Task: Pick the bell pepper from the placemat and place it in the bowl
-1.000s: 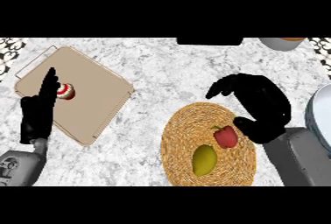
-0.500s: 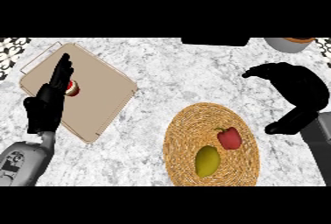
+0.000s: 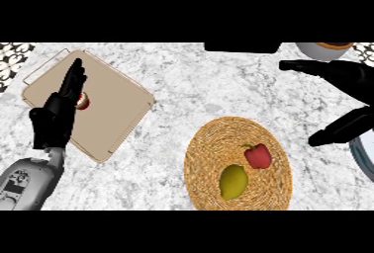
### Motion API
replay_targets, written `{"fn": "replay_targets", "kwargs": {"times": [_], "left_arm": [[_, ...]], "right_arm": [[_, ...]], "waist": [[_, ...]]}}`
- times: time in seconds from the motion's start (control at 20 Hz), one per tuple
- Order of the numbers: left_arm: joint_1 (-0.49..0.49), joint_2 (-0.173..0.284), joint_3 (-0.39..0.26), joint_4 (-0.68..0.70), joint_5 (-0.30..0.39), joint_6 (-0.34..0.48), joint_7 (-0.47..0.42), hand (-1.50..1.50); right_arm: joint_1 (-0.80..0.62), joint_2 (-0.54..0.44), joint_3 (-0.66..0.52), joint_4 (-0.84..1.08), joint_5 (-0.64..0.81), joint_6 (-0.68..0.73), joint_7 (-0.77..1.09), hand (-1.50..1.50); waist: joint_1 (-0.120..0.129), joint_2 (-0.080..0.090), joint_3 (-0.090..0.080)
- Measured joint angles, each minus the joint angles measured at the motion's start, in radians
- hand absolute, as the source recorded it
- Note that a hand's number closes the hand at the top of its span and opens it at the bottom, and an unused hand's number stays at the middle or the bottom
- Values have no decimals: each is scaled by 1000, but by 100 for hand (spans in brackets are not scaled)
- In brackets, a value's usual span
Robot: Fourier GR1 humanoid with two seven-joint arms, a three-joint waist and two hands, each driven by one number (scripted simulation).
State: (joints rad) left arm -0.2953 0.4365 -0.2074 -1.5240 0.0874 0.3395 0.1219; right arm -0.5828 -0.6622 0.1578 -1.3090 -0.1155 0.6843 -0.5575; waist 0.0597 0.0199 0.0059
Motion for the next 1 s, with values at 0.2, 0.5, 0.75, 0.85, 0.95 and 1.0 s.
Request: {"fn": "replay_targets", "kwargs": {"times": [0.2,0.5,0.75,0.85,0.95,1.0], "left_arm": [[1,-2,1,-1,-4,-1,11,0],[14,-9,3,-12,-15,4,18,0],[36,-8,15,-17,-23,-2,11,0],[34,-8,17,-28,-32,1,24,0],[31,-11,21,-24,-38,-1,30,0],[24,-8,29,-25,-35,-8,41,0]], "right_arm": [[-22,-41,107,-37,164,-75,-72,-150],[-43,-79,281,-30,352,-175,-184,-150],[-50,-76,411,-32,458,-239,-226,-150],[-60,-70,450,-3,507,-272,-247,-150],[-67,-68,492,21,558,-294,-258,-150],[-67,-62,510,34,584,-308,-265,-150]], "waist": [[-5,-4,-2],[-13,-8,-3],[-28,-13,-5],[-31,-14,-5],[-35,-14,-5],[-37,-15,-5]]}}
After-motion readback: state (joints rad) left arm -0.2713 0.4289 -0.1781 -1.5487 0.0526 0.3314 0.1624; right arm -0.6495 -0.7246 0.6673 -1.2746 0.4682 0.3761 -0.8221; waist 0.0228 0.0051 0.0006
